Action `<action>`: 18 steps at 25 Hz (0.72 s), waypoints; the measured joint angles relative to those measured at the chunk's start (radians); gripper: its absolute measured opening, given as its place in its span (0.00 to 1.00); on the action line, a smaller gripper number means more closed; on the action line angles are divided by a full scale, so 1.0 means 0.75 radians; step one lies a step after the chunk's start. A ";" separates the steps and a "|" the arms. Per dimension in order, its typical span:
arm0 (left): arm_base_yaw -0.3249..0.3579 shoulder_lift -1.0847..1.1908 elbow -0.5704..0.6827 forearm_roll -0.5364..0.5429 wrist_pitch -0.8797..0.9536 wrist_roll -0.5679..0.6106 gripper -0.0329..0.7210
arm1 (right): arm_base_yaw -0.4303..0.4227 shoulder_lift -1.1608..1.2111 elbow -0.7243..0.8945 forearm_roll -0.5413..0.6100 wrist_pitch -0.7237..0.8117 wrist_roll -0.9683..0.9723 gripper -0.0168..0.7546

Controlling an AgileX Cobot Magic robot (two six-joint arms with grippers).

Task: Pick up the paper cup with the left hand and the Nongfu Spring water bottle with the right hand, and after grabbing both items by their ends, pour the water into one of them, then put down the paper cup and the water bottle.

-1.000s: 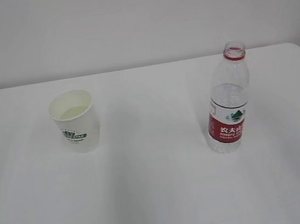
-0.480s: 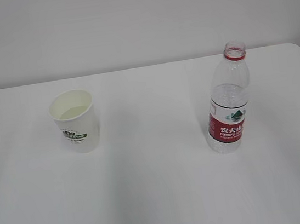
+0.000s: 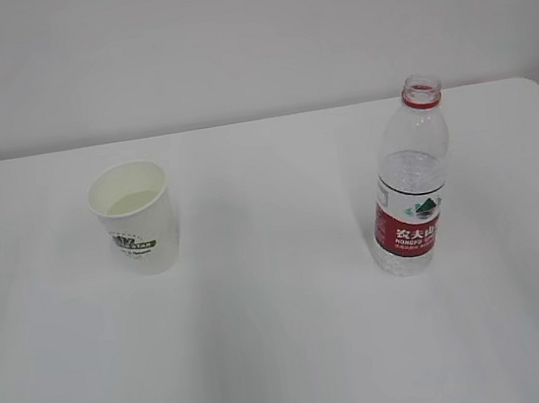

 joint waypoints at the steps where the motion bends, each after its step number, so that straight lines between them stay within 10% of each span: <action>1: 0.000 0.000 0.000 0.000 0.000 0.000 0.76 | 0.000 0.000 0.000 -0.102 0.007 0.111 0.68; 11: 0.000 0.000 0.000 0.000 0.000 0.000 0.75 | -0.013 -0.050 0.000 -1.064 0.338 0.976 0.68; 18: 0.000 0.000 0.000 0.000 0.000 0.000 0.75 | -0.013 -0.158 -0.003 -1.214 0.548 1.076 0.68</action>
